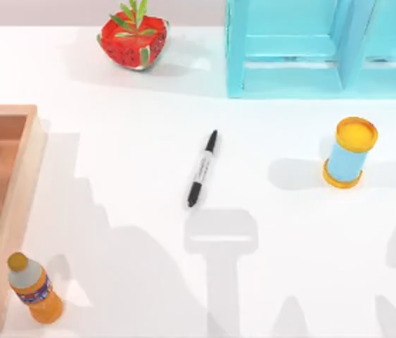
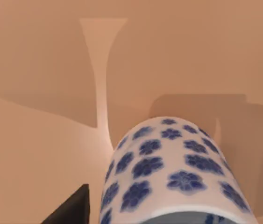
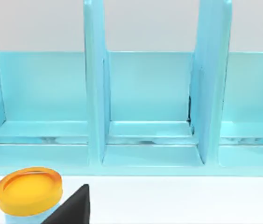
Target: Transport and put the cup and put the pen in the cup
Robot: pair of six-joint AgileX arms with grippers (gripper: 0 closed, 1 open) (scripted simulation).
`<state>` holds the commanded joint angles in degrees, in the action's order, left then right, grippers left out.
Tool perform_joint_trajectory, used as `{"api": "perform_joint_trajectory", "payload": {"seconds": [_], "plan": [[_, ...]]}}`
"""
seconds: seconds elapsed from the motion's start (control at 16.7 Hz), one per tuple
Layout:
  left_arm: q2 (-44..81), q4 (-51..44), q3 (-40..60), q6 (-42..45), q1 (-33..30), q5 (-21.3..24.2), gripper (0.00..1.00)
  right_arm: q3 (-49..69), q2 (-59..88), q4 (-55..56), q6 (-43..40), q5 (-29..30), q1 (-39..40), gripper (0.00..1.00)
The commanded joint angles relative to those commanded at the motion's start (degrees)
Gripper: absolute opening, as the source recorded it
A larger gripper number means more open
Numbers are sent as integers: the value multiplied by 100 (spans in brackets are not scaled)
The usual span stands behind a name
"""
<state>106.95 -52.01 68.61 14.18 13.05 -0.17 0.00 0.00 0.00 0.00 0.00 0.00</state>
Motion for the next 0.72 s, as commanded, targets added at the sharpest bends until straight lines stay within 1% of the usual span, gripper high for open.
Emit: {"api": "perform_joint_trajectory", "payload": {"seconds": [0.72], "plan": [[0, 0, 0, 0, 0, 0, 10, 0, 0, 0, 0, 0, 0, 100]]}}
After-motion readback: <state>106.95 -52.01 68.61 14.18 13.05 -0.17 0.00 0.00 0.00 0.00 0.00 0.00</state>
